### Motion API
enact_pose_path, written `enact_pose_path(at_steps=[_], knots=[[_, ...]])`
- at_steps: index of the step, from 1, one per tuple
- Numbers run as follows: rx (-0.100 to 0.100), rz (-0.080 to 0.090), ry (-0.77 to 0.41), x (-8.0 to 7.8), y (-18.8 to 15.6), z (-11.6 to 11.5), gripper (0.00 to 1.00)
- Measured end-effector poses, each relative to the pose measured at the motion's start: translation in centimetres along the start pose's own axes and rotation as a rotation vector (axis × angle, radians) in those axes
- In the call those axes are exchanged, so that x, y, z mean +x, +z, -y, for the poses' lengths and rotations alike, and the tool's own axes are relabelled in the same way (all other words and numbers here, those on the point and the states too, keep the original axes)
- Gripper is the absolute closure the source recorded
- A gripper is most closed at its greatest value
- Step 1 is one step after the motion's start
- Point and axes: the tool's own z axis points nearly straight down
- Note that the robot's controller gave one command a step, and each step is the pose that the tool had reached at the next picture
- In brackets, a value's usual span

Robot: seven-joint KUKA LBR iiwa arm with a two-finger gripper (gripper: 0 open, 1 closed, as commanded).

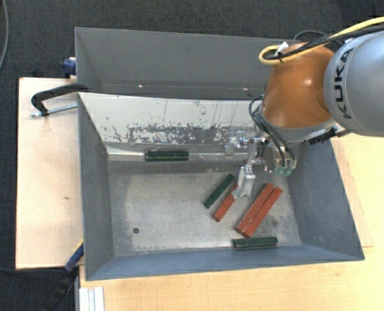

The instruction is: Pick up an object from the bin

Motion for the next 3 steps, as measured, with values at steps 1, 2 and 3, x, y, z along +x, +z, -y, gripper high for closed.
enact_pose_path(at_steps=[1, 2, 3], knots=[[0.000, 0.000, 0.000, 0.0, 0.0, 0.0, 0.00], [0.000, 0.000, -0.319, 0.2, 1.7, 0.4, 0.00], [-0.001, 0.004, -0.415, -0.5, 2.1, 0.2, 0.00]])
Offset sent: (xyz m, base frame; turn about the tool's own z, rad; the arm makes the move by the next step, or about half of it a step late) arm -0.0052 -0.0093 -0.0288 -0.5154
